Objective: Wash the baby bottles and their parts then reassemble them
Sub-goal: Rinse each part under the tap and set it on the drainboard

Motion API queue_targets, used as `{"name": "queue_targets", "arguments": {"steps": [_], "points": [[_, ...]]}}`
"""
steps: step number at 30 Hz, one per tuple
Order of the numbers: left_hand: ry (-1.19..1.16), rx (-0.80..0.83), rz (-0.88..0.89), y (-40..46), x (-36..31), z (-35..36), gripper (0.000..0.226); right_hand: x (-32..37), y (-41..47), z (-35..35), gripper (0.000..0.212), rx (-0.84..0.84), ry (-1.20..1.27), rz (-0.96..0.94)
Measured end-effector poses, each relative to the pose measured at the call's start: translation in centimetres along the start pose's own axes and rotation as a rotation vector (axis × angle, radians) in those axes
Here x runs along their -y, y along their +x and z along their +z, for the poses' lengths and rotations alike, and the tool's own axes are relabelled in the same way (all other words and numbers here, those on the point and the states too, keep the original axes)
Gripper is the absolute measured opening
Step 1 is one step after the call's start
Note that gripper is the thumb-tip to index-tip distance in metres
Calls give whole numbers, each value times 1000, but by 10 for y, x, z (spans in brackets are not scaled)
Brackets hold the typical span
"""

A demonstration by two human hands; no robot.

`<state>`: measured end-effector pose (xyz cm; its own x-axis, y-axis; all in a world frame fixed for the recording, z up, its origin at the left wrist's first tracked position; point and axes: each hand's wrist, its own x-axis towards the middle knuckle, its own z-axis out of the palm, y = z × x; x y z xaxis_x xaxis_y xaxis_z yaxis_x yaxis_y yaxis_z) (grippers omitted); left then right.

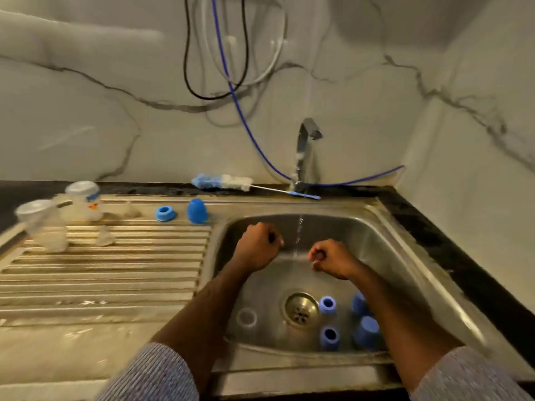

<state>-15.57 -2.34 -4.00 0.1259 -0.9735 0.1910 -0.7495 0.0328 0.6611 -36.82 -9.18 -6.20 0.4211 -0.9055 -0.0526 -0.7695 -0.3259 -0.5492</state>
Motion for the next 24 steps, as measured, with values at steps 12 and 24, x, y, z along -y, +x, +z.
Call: {"name": "queue_targets", "arguments": {"steps": [12,24], "points": [[-59,145,-146,23,6,70,18,-37,3,25,39,394,-392,234],[-339,21,-297,33,16,72,27,0,46,35,27,-24,209,155]]}}
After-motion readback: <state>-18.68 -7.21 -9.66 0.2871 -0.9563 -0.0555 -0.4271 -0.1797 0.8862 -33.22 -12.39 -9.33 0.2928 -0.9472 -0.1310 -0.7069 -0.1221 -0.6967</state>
